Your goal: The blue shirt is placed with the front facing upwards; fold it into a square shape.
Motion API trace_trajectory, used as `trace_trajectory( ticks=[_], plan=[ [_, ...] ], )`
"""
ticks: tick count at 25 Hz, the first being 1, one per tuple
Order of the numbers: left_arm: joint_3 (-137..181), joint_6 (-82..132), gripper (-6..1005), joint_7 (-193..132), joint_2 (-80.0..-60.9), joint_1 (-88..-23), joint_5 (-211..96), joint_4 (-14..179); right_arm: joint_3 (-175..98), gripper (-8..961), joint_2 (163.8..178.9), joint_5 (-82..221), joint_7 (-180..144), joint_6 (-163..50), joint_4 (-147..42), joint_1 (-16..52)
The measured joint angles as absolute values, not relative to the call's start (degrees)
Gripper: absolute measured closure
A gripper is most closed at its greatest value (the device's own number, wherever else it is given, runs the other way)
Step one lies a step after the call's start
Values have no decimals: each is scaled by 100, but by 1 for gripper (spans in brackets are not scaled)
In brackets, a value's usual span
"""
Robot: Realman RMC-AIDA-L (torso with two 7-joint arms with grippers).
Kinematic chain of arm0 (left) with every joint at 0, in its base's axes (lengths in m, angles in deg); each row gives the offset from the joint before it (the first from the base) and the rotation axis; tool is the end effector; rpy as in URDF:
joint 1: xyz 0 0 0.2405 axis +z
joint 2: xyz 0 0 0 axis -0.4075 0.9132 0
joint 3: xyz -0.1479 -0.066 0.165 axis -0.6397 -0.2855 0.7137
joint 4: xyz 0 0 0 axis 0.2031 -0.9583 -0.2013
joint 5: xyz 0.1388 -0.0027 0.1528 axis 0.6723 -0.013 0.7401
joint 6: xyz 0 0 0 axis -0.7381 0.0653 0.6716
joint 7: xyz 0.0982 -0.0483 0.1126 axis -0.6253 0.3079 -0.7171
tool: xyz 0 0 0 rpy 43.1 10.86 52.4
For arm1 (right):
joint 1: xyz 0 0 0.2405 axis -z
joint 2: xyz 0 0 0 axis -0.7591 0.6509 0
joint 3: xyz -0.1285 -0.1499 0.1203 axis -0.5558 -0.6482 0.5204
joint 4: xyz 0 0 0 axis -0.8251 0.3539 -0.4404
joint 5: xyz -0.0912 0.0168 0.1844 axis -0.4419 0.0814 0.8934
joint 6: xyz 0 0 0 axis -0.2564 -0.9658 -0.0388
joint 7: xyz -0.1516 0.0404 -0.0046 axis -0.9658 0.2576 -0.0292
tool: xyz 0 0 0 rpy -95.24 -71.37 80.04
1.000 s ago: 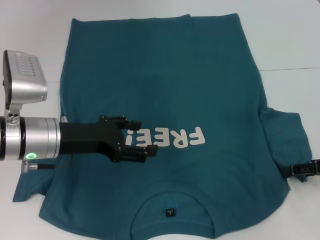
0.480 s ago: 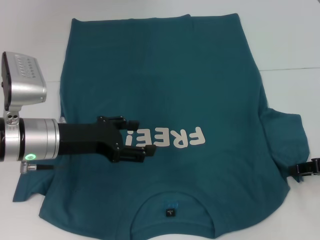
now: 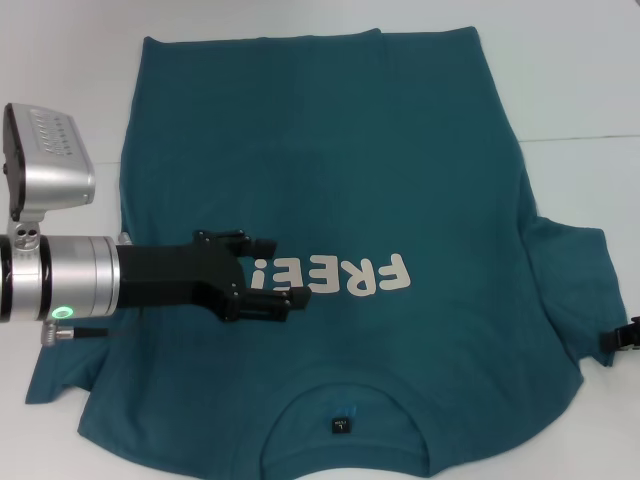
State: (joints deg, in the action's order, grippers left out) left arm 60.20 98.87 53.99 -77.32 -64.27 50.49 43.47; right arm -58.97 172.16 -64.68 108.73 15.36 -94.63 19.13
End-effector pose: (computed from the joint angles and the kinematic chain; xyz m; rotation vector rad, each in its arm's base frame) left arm -0.1820 0.3629 -0.0226 -2.8062 -0.4963 -0.5378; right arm 0.3419 0.3234 0.0715 -2.0671 1.6827 0.1226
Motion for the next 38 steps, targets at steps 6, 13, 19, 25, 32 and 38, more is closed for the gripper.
trace_trajectory(
  ticks=[6,13,19,25,32,38],
  plan=[
    [6020,9861,122,5397,-7741,-6420,5049,4347,-5888,932,17204,-6460,10863,1515,-9489,1915],
    [6020,9859,123,5397,-7751,-6416,5049,4346,-5855,931,17107,-6426,10865,1493,-9509,1890],
    [6020,9852,122,5397,-7753,-6412,5049,4346,-5857,932,17074,-6448,10875,1461,-9735,1896],
    [6020,9852,122,5397,-7762,-6412,5049,4346,-5874,931,17066,-6471,10877,1319,-9784,1925],
    [6010,9853,123,5426,-7761,-6412,5049,4346,-5883,931,17061,-6610,10877,992,-9788,1939],
    [6011,9844,122,5431,-7762,-6412,5037,4346,-5910,932,17089,-6618,10804,666,-9791,1924]
  ],
)
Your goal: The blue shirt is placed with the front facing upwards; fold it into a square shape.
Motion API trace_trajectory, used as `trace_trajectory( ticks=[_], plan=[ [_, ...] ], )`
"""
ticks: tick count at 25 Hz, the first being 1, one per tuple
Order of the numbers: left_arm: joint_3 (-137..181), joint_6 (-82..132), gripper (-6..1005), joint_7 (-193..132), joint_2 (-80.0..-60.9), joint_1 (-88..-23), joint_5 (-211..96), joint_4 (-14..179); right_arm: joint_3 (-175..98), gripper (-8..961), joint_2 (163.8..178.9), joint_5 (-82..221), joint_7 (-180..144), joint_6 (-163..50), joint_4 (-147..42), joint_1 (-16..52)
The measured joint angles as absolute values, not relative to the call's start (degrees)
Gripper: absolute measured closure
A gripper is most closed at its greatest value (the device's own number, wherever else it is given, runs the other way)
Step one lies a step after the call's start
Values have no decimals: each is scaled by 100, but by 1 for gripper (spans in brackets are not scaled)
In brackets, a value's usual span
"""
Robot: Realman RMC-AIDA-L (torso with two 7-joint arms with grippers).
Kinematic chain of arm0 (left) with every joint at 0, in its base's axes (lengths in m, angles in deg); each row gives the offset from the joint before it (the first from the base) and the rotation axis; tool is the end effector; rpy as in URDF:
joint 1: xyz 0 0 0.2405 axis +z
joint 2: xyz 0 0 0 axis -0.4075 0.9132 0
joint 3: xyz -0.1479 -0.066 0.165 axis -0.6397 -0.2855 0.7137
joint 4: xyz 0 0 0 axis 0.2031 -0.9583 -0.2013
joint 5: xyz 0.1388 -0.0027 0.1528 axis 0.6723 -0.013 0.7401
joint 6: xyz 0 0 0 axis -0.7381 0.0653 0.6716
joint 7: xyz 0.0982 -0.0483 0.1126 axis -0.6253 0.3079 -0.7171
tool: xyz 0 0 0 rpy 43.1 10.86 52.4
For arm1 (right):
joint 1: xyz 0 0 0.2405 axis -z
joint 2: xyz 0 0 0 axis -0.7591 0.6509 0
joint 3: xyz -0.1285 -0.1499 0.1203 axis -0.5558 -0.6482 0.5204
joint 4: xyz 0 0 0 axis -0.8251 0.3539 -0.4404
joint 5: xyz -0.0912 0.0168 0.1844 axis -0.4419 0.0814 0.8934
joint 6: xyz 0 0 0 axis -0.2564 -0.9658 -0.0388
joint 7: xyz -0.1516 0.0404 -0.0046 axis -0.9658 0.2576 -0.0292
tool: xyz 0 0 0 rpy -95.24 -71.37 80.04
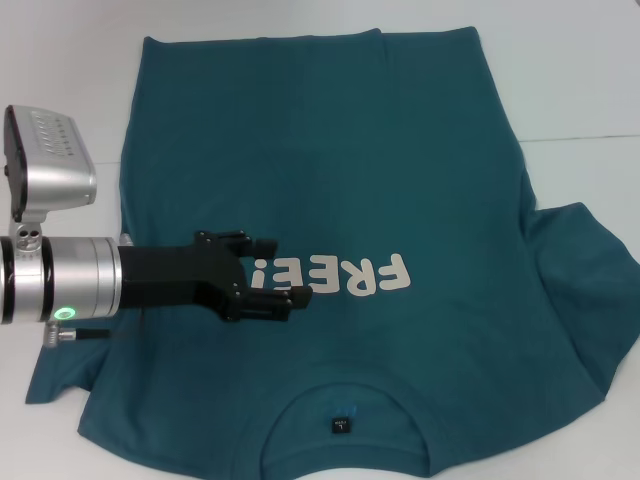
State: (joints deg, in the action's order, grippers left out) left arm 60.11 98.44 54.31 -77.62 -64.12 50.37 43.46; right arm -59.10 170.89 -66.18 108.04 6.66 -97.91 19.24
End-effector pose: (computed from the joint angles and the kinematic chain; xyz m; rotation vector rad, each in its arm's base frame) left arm -0.1822 0.3628 -0.0240 -2.7979 -0.5119 -0.5439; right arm 0.3577 0.3436 0.1088 -1.9246 1.5076 0.0654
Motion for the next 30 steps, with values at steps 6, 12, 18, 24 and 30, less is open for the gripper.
trace_trajectory(
  ticks=[6,12,18,24,30],
  plan=[
    [6011,9844,122,5438,-7776,-6412,5033,4346,-5982,932,17129,-6614,10775,436,-9791,1857],
    [6001,9837,123,5441,-7786,-6405,5033,4346,-5994,932,17131,-6582,10772,207,-9792,1833],
    [5984,9833,123,5441,-7787,-6403,5033,4346,-6030,931,17131,-6576,10771,249,-9791,1828],
    [6011,9734,122,5441,-7789,-6403,5039,4357,-6041,931,17181,-6200,10529,506,-9926,1849],
    [6011,9681,122,5447,-7798,-6422,5044,4372,-6123,929,17454,-6054,10310,771,-10484,1822]
  ],
)
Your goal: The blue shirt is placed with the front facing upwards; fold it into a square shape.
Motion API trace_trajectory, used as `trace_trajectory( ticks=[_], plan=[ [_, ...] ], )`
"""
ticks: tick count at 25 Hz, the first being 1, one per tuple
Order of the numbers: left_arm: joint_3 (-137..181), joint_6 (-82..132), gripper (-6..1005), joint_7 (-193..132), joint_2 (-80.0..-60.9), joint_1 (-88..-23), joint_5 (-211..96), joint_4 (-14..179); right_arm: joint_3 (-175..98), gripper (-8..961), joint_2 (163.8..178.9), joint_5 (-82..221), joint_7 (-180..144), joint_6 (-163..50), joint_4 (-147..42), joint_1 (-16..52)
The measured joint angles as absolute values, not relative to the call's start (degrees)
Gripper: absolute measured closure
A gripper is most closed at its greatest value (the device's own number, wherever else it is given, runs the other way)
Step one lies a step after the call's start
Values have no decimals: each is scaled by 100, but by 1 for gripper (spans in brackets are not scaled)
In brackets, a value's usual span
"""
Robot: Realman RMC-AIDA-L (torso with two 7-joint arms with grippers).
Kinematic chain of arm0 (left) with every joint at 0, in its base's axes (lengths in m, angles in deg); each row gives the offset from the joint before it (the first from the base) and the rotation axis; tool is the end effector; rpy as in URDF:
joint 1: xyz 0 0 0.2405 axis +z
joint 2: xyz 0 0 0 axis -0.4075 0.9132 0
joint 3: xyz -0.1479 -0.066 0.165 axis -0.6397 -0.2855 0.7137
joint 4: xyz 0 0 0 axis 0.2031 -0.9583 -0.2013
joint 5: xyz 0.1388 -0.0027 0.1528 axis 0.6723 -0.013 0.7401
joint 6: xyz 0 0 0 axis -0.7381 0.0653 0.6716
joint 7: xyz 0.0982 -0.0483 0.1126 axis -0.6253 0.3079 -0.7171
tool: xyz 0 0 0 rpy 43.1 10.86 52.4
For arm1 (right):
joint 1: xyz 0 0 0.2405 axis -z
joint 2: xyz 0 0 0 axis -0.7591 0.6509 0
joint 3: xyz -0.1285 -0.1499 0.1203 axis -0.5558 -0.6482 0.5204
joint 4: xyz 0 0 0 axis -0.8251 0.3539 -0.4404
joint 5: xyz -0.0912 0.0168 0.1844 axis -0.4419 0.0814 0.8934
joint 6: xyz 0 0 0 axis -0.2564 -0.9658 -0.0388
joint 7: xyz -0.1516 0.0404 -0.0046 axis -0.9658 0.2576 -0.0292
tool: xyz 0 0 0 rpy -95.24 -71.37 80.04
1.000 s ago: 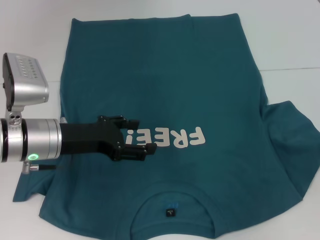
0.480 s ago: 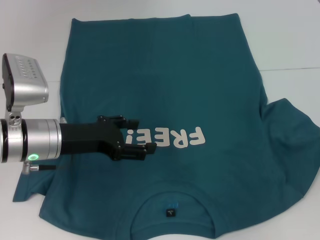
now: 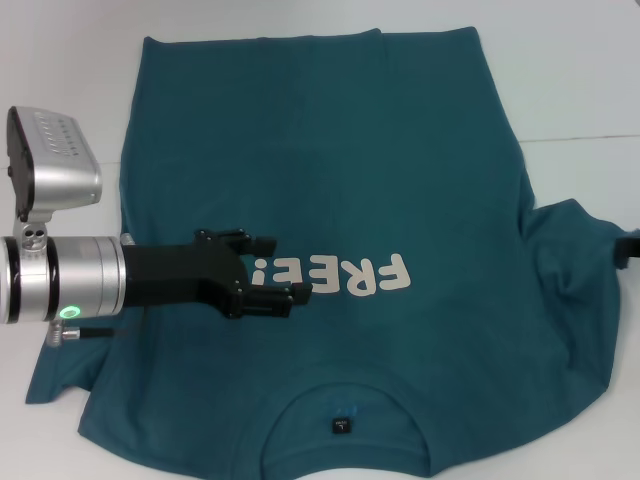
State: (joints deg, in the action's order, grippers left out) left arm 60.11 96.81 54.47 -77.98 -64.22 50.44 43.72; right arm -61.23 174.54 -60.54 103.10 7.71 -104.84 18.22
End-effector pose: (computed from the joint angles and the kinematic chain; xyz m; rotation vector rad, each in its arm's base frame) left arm -0.1829 0.3653 -0.0266 -2.7782 -0.5255 -0.5362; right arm 0.3173 0.3641 0.1041 -2.0438 1.3096 0.1607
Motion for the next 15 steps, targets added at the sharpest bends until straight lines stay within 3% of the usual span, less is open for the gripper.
trace_trajectory(
  ticks=[15],
  plan=[
    [5983,9685,123,5459,-7780,-6405,5023,4373,-7131,905,17801,-5995,10015,895,-10885,1332]
  ],
)
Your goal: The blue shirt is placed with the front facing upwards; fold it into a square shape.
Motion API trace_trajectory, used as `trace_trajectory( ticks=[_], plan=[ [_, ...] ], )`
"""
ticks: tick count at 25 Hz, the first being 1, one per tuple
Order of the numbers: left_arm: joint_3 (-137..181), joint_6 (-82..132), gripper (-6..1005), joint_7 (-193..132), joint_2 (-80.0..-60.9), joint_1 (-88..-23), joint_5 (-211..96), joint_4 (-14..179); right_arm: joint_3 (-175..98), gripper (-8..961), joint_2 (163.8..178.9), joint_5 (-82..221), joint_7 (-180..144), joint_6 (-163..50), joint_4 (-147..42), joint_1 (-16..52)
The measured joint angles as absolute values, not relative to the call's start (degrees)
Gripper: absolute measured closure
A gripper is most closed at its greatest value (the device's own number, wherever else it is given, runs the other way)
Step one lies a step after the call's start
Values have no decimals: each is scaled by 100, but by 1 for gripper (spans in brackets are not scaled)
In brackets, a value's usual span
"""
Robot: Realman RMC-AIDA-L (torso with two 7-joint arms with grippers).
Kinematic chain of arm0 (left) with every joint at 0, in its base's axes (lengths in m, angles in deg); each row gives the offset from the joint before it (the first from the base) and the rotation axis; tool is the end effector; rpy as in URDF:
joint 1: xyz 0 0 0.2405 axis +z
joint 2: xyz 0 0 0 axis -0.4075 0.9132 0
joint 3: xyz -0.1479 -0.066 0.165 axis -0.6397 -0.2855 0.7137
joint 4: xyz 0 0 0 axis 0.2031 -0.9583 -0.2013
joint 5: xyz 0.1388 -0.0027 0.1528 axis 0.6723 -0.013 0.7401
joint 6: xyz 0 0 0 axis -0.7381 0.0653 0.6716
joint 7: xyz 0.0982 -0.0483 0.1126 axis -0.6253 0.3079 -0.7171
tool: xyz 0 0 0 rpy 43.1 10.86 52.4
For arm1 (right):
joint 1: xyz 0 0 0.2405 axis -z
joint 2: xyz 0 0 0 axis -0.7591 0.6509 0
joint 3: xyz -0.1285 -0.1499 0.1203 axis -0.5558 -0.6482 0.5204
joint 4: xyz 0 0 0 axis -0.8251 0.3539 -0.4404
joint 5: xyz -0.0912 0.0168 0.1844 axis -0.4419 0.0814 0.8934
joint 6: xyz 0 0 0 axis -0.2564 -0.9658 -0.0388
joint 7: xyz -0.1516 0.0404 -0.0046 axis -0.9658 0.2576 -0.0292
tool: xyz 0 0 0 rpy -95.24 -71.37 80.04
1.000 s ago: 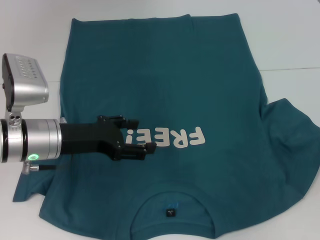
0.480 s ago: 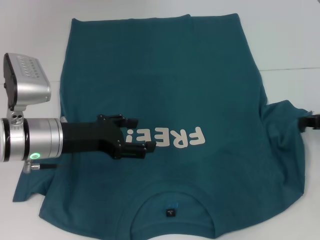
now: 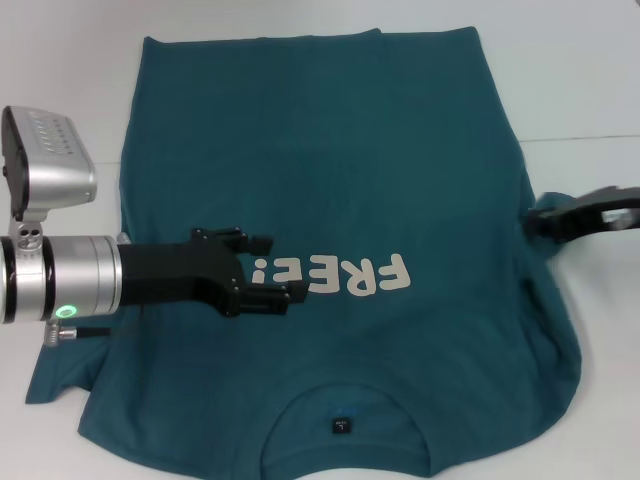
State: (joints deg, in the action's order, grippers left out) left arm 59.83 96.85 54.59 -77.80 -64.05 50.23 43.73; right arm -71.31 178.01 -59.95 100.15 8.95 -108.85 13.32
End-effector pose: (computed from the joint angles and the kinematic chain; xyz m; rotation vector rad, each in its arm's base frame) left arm -0.1844 0.3658 -0.0246 -2.7696 -0.5343 -0.5417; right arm 0.2493 0.3907 0.0672 -2.3049 1.0385 0.0914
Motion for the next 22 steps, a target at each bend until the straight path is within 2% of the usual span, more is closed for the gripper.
trace_trajectory(
  ticks=[22],
  plan=[
    [5958,9625,123,5459,-7770,-6397,5004,4350,-9033,870,17817,-5967,10069,199,-10203,921]
  ],
)
